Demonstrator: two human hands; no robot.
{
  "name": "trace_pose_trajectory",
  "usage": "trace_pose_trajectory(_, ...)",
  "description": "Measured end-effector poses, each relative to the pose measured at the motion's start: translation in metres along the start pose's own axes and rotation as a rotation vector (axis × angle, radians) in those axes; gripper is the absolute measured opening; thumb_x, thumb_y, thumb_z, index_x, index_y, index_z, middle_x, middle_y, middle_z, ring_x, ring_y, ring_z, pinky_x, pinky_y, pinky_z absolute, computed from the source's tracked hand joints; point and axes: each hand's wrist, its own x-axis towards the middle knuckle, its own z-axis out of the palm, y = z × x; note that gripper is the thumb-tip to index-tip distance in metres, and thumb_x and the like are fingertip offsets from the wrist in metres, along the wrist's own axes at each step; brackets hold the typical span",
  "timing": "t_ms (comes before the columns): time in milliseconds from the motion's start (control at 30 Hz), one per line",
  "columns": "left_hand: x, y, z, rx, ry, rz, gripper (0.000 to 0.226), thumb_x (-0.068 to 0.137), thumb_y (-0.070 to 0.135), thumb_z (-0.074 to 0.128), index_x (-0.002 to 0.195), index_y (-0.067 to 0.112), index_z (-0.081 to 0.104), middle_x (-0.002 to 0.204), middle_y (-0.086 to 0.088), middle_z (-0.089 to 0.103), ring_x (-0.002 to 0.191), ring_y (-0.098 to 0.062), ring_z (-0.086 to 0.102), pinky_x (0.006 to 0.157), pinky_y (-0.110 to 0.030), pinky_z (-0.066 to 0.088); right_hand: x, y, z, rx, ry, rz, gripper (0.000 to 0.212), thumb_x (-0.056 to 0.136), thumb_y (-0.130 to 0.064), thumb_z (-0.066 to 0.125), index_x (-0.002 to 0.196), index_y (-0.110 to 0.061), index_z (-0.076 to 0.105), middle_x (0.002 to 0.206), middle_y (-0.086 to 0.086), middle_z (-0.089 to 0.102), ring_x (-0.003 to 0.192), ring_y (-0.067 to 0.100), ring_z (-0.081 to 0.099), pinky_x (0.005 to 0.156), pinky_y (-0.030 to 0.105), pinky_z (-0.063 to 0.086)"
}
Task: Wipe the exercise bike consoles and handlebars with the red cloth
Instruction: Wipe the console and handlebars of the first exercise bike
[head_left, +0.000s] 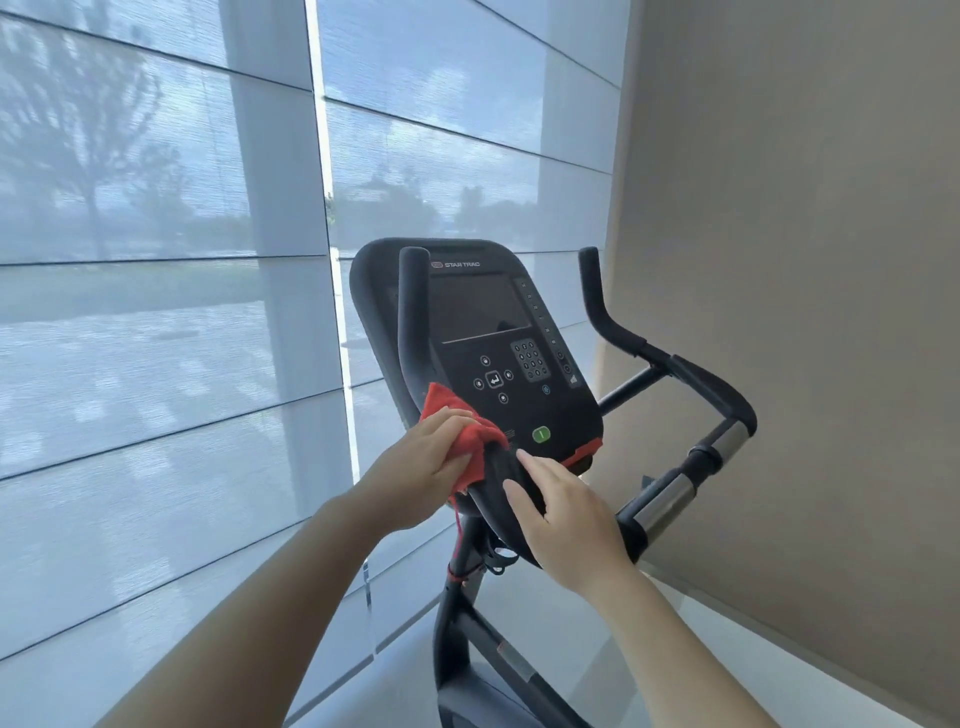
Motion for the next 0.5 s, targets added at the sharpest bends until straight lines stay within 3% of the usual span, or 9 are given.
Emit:
trace_pose_trajectory(133,-0.001,0.005,0.007,0.04,0.054,-0.01,0.031,0.097,0.018,0.036,0.122,0.028,0.053,0.128,0.01,0.047,0.123,-0.008,0.04,0.104,-0.032,0.035,0.001,0.002,0.002,0.015,0.025,-0.021,0.047,0.094,-0.044,0.036,0.134,-0.022,0.045,0.133,-0.007,0.053,0.121,0.011,0.048,0.099,0.024,0.035)
trace_pose_trajectory(267,0.003,0.003,0.009,0.052,0.071,-0.024,0.029,0.098,0.018,0.036,0.119,0.026,0.054,0.127,0.008,0.047,0.123,-0.008,0.04,0.104,-0.026,0.034,0.003,0.005,0.003,0.018,0.047,-0.031,0.048,0.092,-0.046,0.036,0.134,-0.024,0.045,0.133,-0.01,0.053,0.121,0.008,0.047,0.097,0.021,0.035)
trace_pose_trajectory(500,0.014,-0.001,0.0,0.128,0.077,0.022,0.027,0.094,0.014,0.042,0.11,0.022,0.062,0.111,0.005,0.059,0.104,-0.012,0.049,0.092,-0.031,0.042,0.001,0.003,0.001,0.02,0.06,-0.019,0.046,0.092,-0.043,0.04,0.133,-0.024,0.047,0.133,-0.011,0.053,0.121,0.007,0.047,0.095,0.02,0.035)
